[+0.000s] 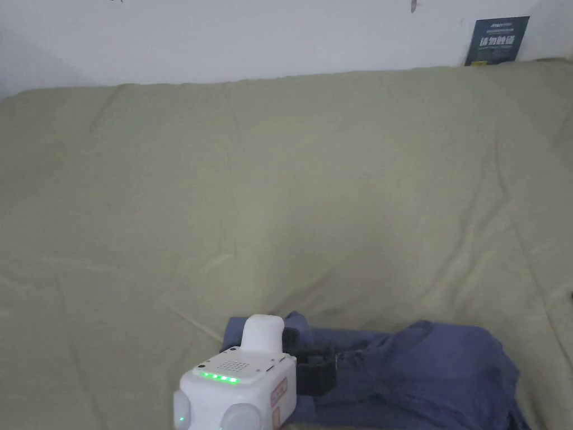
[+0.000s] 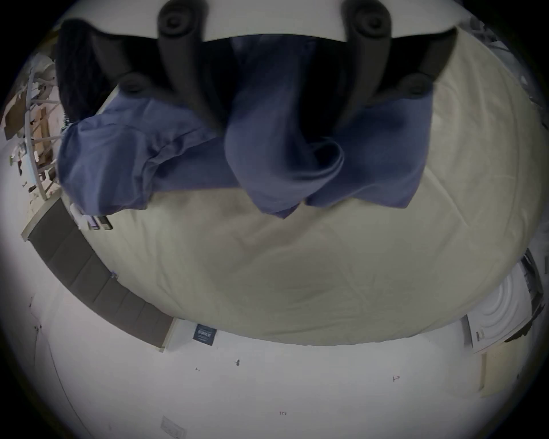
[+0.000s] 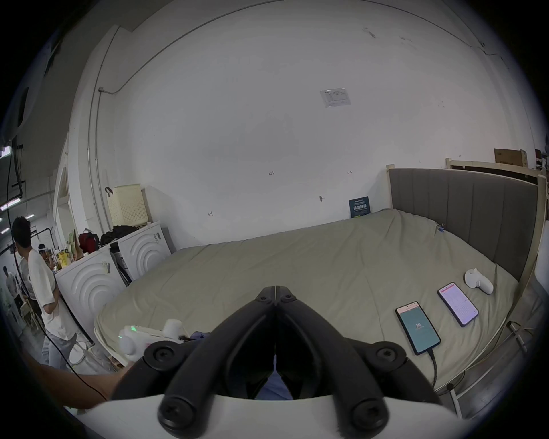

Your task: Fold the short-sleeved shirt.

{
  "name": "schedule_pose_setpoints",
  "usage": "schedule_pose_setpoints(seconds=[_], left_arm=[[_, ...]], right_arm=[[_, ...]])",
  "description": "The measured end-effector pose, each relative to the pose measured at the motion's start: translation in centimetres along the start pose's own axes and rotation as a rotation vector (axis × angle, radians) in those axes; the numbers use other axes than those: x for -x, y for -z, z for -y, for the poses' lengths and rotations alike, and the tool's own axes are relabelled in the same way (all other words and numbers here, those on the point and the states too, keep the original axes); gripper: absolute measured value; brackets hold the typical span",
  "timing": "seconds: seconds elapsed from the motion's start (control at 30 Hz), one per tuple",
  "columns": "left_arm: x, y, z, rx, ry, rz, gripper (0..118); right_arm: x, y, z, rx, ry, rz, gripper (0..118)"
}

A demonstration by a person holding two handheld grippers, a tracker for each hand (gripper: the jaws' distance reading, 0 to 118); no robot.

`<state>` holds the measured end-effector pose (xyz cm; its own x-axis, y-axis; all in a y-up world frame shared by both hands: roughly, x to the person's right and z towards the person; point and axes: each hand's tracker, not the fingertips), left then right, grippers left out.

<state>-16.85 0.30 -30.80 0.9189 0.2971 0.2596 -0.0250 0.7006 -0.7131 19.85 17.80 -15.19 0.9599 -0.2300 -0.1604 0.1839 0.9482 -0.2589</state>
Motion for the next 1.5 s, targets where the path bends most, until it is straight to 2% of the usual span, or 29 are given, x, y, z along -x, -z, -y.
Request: schedule_pose_setpoints(seconds=[0.07,0.1,0.23,0.27,0.3,0.33,0.37,0.4,0.43,0.47,0.53,0.6,0.67,0.73,0.83,0.9,0.97,1.0,1.07,1.13,1.23,1.3,1.33,1.37,1.4,1.43,1.5], left_arm=[[0.7,-3.1,-0.6,-0.125,0.027,0.191,118],[1.4,-4.5,-0.6,-0.134,0.002,0.203,118],[6.2,-7.3,-0.5,-0.236,-0.137,0.093,118],[7.5,-7.0,-0.6,-0.201,-0.233,0.092,114],[8.9,-6.4,0.2,-0.188,-0.347,0.139,96],[9.5,-5.8,0.8,-0.181,-0.412,0.178,52],[9.2,-5.0,1.0,-0.173,-0.413,0.15,5],[8.4,-4.3,1.2,-0.148,-0.335,0.034,5],[8.2,-3.8,1.1,-0.149,-0.281,0.027,5],[7.4,-2.8,1.4,-0.1,-0.277,0.112,5],[5.1,-0.7,1.6,-0.056,-0.275,0.135,5],[3.2,1.9,1.9,0.036,-0.223,0.029,5],[1.8,3.8,2.7,0.033,-0.259,0.132,5],[-0.5,4.2,2.8,-0.001,-0.222,0.225,5],[-2.4,5.4,3.1,0.061,-0.171,0.194,5],[-2.0,5.8,3.3,0.061,-0.197,0.174,5],[-1.7,4.5,2.6,0.068,-0.23,0.183,5],[-2.0,2.9,2.0,0.062,-0.189,0.171,5],[-2.4,-1.3,1.3,-0.045,-0.027,0.144,5],[-2.9,-5.8,0.9,-0.123,0.114,0.041,5],[-3.3,-9.3,1.3,-0.13,0.295,-0.089,5],[-2.2,-9.8,1.5,-0.093,0.253,-0.109,6],[-1.2,-9.9,1.6,-0.095,0.181,-0.076,13],[0.1,-10.2,1.5,-0.118,0.107,-0.005,50],[1.7,-10.3,1.3,-0.109,0.016,0.067,93],[3.1,-10.1,1.1,-0.076,-0.063,0.102,118],[6.7,-10.0,0.8,-0.112,-0.207,0.158,118]], right_arm=[[0.0,0.0,0.1,-0.005,0.013,-0.004,0],[-0.1,0.0,0.2,-0.006,0.018,-0.005,0],[0.0,0.0,0.6,-0.001,0.013,-0.007,0],[-0.1,0.0,0.7,0.001,0.011,-0.009,0],[0.1,0.0,0.7,0.002,0.011,-0.009,0],[0.0,0.0,0.7,0.004,0.011,-0.01,0],[0.0,0.1,0.7,0.008,0.013,-0.01,0],[-0.1,0.1,0.7,0.011,0.015,-0.009,0],[-0.1,0.1,0.6,0.012,0.016,-0.007,0],[-0.2,0.1,0.5,0.009,0.017,-0.003,0],[-0.4,0.0,0.3,0.005,0.021,0.006,0],[-0.7,-0.1,0.2,0.003,0.023,0.014,0],[-0.9,-0.2,0.1,0.001,0.021,0.024,0],[-1.2,-0.4,0.0,0.001,0.021,0.033,0],[-1.7,-0.6,0.0,-0.002,0.023,0.042,0],[-1.9,-0.4,0.0,0.003,0.029,0.04,0],[-1.9,-0.3,0.1,0.008,0.029,0.04,0],[-1.9,-0.3,0.1,0.006,0.029,0.035,0],[-1.6,-0.3,0.1,-0.006,0.019,0.024,0],[-1.2,-0.1,0.3,-0.002,0.005,0.014,0],[-0.9,0.2,0.8,0.009,0.016,-0.004,0],[-0.5,0.4,1.1,0.013,0.023,-0.02,0],[-0.2,0.4,1.3,0.015,0.023,-0.024,0],[0.0,0.4,1.4,0.016,0.023,-0.027,0],[0.2,0.4,1.4,0.017,0.021,-0.03,0],[0.3,0.3,1.4,0.018,0.02,-0.033,0],[0.4,0.1,1.5,0.019,0.011,-0.037,0]])
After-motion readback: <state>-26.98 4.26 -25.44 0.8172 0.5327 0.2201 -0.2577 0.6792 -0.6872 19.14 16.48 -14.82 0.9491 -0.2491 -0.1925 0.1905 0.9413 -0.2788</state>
